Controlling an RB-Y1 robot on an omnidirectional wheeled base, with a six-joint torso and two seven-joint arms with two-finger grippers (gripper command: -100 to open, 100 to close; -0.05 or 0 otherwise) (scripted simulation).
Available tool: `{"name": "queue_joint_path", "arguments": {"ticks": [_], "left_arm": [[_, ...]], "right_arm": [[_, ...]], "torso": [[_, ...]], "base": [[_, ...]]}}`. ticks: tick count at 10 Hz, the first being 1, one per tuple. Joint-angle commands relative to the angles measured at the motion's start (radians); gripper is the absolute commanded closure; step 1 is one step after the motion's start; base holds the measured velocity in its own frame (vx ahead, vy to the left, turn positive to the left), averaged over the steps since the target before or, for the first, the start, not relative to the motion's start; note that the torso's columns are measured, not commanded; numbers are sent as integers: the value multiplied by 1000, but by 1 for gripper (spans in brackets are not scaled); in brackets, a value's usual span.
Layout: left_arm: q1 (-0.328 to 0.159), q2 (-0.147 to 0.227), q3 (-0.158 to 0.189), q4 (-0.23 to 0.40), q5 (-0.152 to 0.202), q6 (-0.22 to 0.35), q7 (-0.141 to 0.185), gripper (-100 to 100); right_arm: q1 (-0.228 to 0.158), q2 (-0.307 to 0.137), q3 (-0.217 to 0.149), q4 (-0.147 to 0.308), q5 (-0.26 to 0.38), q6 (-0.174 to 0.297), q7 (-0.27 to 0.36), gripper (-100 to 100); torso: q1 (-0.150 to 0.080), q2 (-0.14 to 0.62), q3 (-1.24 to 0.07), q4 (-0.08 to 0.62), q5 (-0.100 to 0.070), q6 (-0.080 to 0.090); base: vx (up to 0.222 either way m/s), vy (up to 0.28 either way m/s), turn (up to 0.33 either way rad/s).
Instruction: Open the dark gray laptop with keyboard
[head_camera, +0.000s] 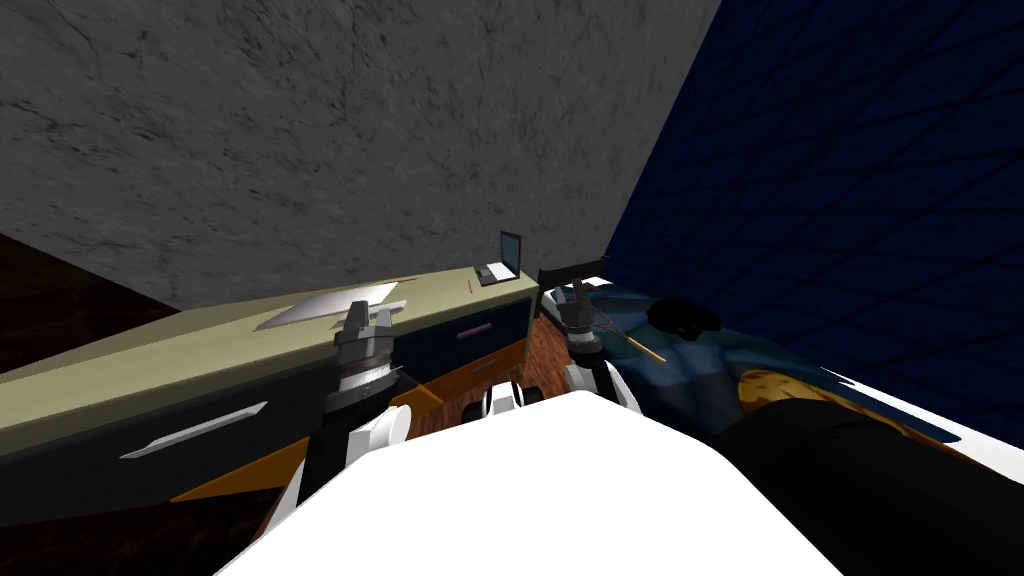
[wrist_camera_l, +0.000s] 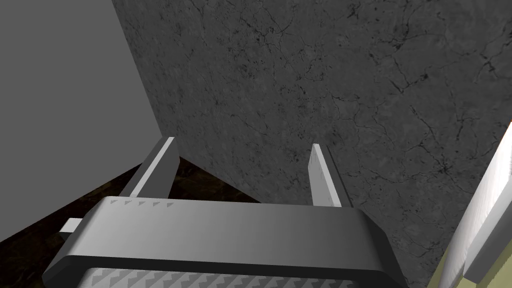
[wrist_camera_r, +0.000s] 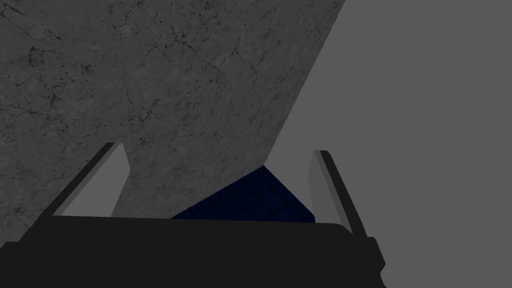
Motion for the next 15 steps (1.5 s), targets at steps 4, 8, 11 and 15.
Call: {"name": "queue_joint_path", "arguments": {"ticks": [4, 8, 11, 15], "left_arm": [[0, 0, 0, 0, 0, 0, 0, 0], [0, 0, 0, 0, 0, 0, 0, 0], [0, 0, 0, 0, 0, 0, 0, 0], [0, 0, 0, 0, 0, 0, 0, 0]], "right_arm": [[11, -144, -67, 29, 76, 41, 22, -100], [28, -258, -138, 56, 161, 81, 47, -100], [42, -351, -200, 78, 235, 115, 69, -100], [63, -479, -290, 112, 342, 165, 100, -100]], "torso": [[0, 3, -5, 4, 0, 0], [0, 3, -5, 4, 0, 0], [0, 4, -5, 4, 0, 0], [0, 4, -5, 4, 0, 0]], "base": [[13, 5, 98], [19, 6, 132], [23, 4, 162], [24, 6, 173]]}}
